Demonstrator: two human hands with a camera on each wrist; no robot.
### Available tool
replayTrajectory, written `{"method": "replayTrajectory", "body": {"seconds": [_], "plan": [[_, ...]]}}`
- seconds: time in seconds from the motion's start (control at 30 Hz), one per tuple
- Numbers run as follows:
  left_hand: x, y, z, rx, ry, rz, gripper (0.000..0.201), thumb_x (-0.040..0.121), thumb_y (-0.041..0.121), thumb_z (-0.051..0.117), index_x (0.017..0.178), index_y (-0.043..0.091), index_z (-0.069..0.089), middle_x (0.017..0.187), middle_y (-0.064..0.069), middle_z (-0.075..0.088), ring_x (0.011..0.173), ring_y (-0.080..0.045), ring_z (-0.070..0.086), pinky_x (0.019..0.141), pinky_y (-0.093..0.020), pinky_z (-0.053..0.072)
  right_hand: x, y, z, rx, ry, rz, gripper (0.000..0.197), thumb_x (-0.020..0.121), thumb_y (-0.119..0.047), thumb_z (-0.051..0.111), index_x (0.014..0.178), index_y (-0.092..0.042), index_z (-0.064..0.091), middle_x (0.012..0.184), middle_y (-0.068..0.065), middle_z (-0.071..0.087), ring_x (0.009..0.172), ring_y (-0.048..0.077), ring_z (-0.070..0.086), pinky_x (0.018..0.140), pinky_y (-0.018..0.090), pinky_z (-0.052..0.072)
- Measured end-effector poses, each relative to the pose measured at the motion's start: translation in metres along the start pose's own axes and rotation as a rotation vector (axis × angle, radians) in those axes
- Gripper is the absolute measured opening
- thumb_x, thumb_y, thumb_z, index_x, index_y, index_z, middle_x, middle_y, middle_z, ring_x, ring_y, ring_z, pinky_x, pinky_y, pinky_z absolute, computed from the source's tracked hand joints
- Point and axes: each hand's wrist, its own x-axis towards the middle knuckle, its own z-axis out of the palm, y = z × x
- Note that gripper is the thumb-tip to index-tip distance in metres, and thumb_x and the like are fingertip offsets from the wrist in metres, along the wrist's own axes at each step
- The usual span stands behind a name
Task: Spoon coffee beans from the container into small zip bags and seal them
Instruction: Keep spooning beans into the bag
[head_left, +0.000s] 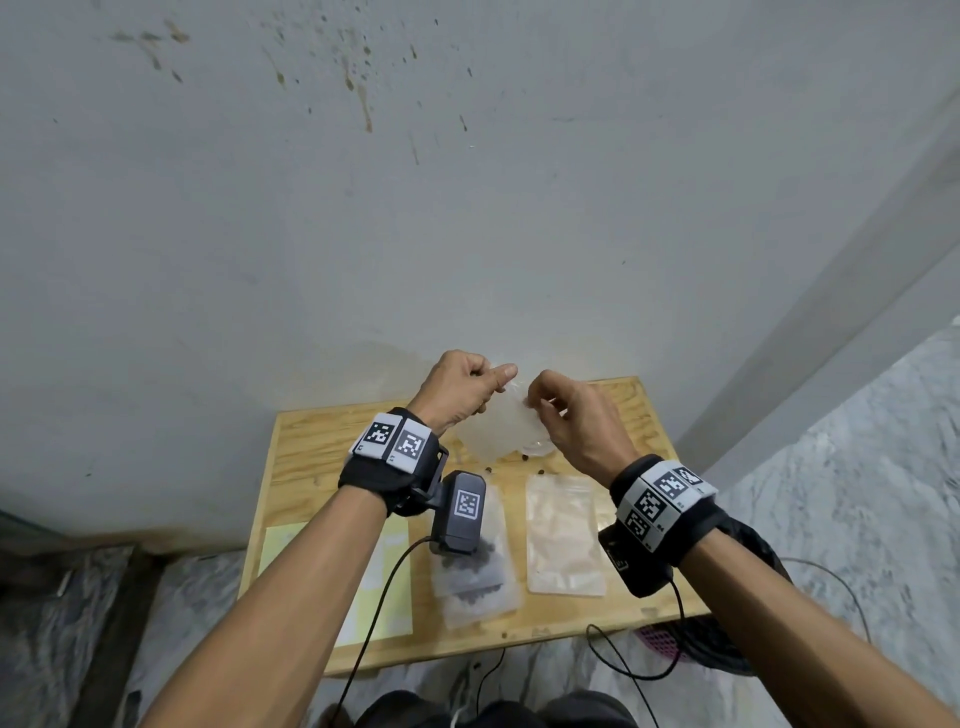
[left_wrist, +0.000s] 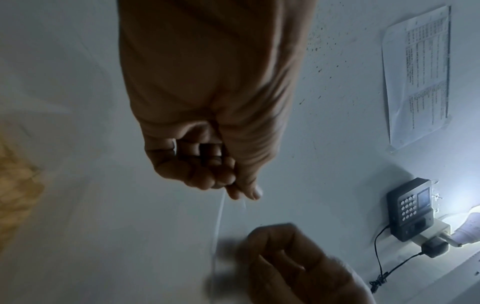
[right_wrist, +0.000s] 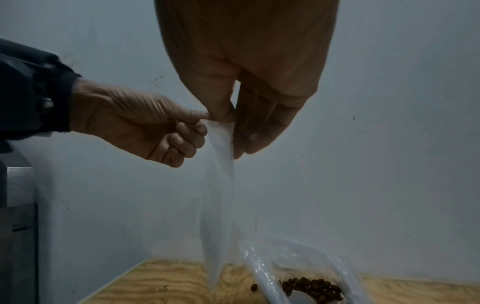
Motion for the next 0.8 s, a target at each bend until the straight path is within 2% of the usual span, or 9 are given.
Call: {"method": "replayTrajectory", "body": {"seconds": [0.1, 0.27, 0.37, 0.47, 0.5, 0.57, 0.63, 0.67, 0.8], "plan": [[-0.002, 0.0, -0.002, 0.008, -0.074, 0.001, 0.036, 0.091, 0.033, 0.068, 0.064, 0.011, 0.059, 0.058, -0.002, 0.054, 0.05, -0.012, 0.047, 0.056, -0.023, 0.043, 0.002, 0.001, 0.0, -0.081, -0.005, -0.029, 0.032, 0.086, -0.001, 0.051, 0.092, -0.021, 0.075, 0.088, 0.003, 0.073, 0.075, 0.025, 0.066, 0.066, 0.041, 0.053], [-0.004, 0.007, -0.002, 0.068, -0.17, 0.013, 0.036, 0.092, 0.031, 0.067, 0.074, 0.001, 0.061, 0.042, 0.013, 0.052, 0.046, -0.01, 0.044, 0.05, -0.02, 0.039, 0.003, -0.006, 0.001, -0.128, -0.115, -0.014, 0.04, 0.084, 0.008, 0.047, 0.105, -0.01, 0.075, 0.106, 0.006, 0.071, 0.087, 0.025, 0.066, 0.073, 0.033, 0.053], [-0.005, 0.009, -0.004, 0.091, -0.181, 0.044, 0.035, 0.092, 0.032, 0.067, 0.077, 0.001, 0.064, 0.056, 0.007, 0.056, 0.051, -0.01, 0.044, 0.054, -0.022, 0.039, 0.003, -0.011, -0.001, -0.006, -0.136, 0.066, 0.022, 0.085, -0.004, 0.06, 0.099, -0.01, 0.076, 0.098, 0.002, 0.072, 0.077, 0.018, 0.065, 0.07, 0.03, 0.052], [-0.011, 0.006, -0.006, 0.172, -0.078, 0.146, 0.033, 0.084, 0.044, 0.073, 0.082, 0.013, 0.06, 0.071, 0.003, 0.051, 0.062, -0.01, 0.045, 0.062, -0.025, 0.04, 0.004, -0.01, -0.002, 0.143, -0.129, 0.178, 0.013, 0.081, -0.022, 0.075, 0.092, -0.015, 0.078, 0.082, -0.003, 0.072, 0.071, 0.007, 0.063, 0.064, 0.021, 0.048], [-0.014, 0.003, -0.007, 0.25, -0.019, 0.201, 0.041, 0.078, 0.051, 0.075, 0.09, 0.016, 0.058, 0.079, 0.004, 0.052, 0.07, -0.01, 0.048, 0.066, -0.026, 0.041, 0.005, -0.009, -0.002, 0.188, -0.128, 0.215, 0.014, 0.079, -0.024, 0.077, 0.09, -0.015, 0.078, 0.079, -0.004, 0.072, 0.069, 0.003, 0.063, 0.062, 0.018, 0.047], [-0.018, -0.007, -0.005, 0.506, 0.032, 0.321, 0.079, 0.062, 0.071, 0.073, 0.117, 0.021, 0.05, 0.111, 0.003, 0.053, 0.1, -0.013, 0.051, 0.088, -0.031, 0.043, 0.007, -0.007, -0.004, 0.276, -0.125, 0.285, 0.017, 0.077, -0.027, 0.08, 0.088, -0.014, 0.078, 0.074, -0.004, 0.071, 0.065, 0.001, 0.062, 0.061, 0.016, 0.046], [-0.019, -0.019, 0.001, 0.754, -0.017, 0.383, 0.122, 0.049, 0.085, 0.067, 0.145, 0.018, 0.029, 0.144, -0.003, 0.038, 0.131, -0.02, 0.037, 0.112, -0.043, 0.03, 0.01, -0.006, -0.005, 0.384, -0.142, 0.362, 0.019, 0.073, -0.029, 0.083, 0.082, -0.013, 0.078, 0.068, 0.0, 0.069, 0.061, 0.006, 0.059, 0.057, 0.017, 0.046], [-0.018, -0.026, 0.005, 0.836, -0.046, 0.39, 0.135, 0.046, 0.088, 0.065, 0.151, 0.017, 0.018, 0.152, -0.005, 0.03, 0.138, -0.022, 0.029, 0.117, -0.047, 0.023, 0.01, -0.005, -0.004, 0.431, -0.158, 0.391, 0.02, 0.071, -0.03, 0.084, 0.08, -0.013, 0.078, 0.068, 0.001, 0.07, 0.06, 0.008, 0.058, 0.056, 0.019, 0.046], [-0.015, -0.049, 0.024, 0.916, -0.092, 0.341, 0.139, 0.05, 0.084, 0.065, 0.154, 0.015, 0.004, 0.149, -0.008, 0.032, 0.136, -0.025, 0.033, 0.118, -0.051, 0.018, 0.01, 0.001, 0.007, 0.457, -0.236, 0.441, 0.025, 0.066, -0.036, 0.086, 0.073, -0.014, 0.078, 0.076, 0.01, 0.074, 0.064, 0.015, 0.061, 0.064, 0.036, 0.054]]}}
